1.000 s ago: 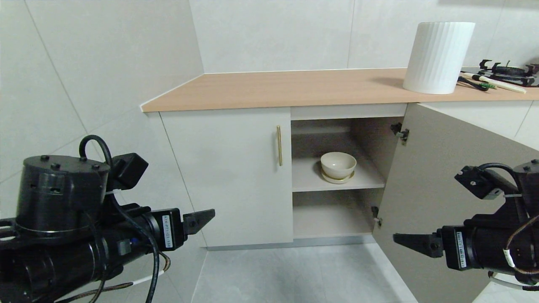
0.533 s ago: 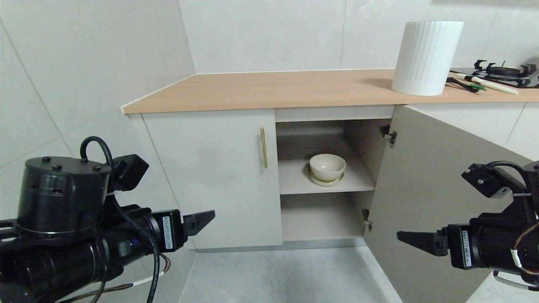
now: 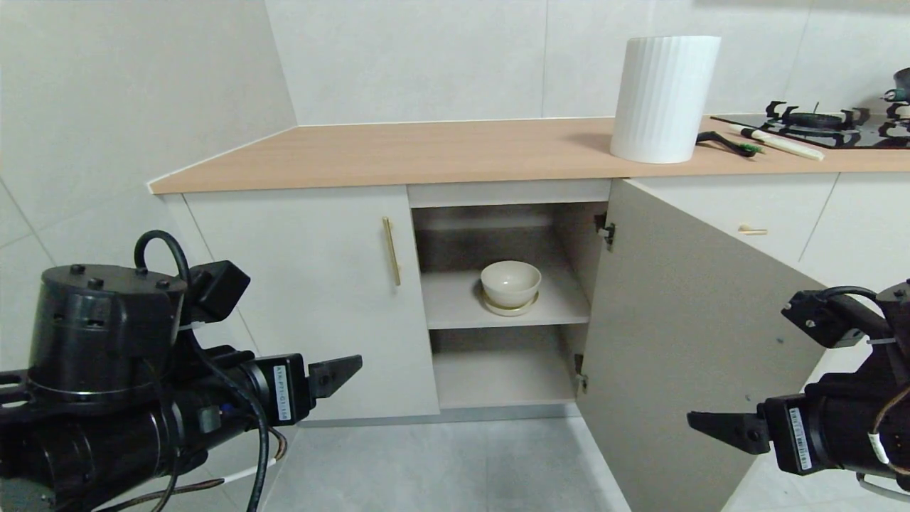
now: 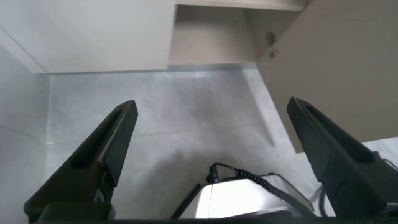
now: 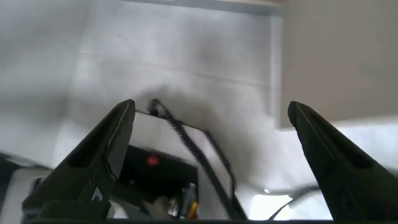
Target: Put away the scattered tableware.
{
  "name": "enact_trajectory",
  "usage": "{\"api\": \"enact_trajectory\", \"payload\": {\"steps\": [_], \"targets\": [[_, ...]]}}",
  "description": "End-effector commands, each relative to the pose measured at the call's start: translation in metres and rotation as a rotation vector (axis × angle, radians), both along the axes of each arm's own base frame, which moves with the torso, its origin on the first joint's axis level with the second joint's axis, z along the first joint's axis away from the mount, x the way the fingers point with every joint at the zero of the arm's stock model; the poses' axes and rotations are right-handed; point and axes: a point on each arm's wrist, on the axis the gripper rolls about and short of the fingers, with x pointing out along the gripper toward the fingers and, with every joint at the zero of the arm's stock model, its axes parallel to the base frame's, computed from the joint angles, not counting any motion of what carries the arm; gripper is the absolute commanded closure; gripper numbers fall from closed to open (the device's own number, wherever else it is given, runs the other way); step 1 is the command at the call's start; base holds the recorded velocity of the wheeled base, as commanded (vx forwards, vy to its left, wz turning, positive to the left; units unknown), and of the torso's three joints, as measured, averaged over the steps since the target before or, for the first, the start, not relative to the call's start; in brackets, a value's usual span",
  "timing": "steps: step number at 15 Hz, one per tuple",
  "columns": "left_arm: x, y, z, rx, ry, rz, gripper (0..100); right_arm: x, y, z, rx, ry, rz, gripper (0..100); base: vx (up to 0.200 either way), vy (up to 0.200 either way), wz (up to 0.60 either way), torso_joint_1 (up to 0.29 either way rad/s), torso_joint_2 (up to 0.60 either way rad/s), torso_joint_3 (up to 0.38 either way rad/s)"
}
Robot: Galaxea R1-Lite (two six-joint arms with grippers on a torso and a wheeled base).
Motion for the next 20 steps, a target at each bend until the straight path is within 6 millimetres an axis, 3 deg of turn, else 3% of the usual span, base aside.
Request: {"api": "enact_trajectory", "payload": {"steps": [1, 3, 6, 10, 14, 20], "targets": [[0.000, 0.000, 0.000, 0.000, 0.001, 0.001, 0, -0.005, -0.004, 0.010, -0.023, -0.007, -0.008, 0, 0.000, 0.000, 0.00, 0.000, 0.00, 0.000], [0.000, 0.000, -0.001, 0.000, 0.003, 0.001, 0, -0.022, -0.013, 0.029, -0.060, 0.036, -0.009, 0, 0.000, 0.000, 0.00, 0.000, 0.00, 0.000], [0.000, 0.000, 0.000, -0.001, 0.002, 0.001, 0, -0.031, -0.031, 0.051, -0.113, 0.072, -0.113, 0, 0.000, 0.000, 0.00, 0.000, 0.00, 0.000], [0.000, 0.000, -0.001, -0.001, 0.003, 0.000, 0, -0.006, -0.059, 0.045, -0.228, 0.105, -0.318, 0, 0.000, 0.000, 0.00, 0.000, 0.00, 0.000], [0.000, 0.000, -0.001, -0.001, 0.003, 0.000, 0, 0.035, -0.091, 0.029, -0.247, 0.148, -0.497, 0, 0.000, 0.000, 0.00, 0.000, 0.00, 0.000], [0.001, 0.000, -0.001, -0.001, 0.005, 0.001, 0, 0.078, -0.098, 0.007, -0.173, 0.091, -0.589, 0, 0.000, 0.000, 0.00, 0.000, 0.00, 0.000]]}}
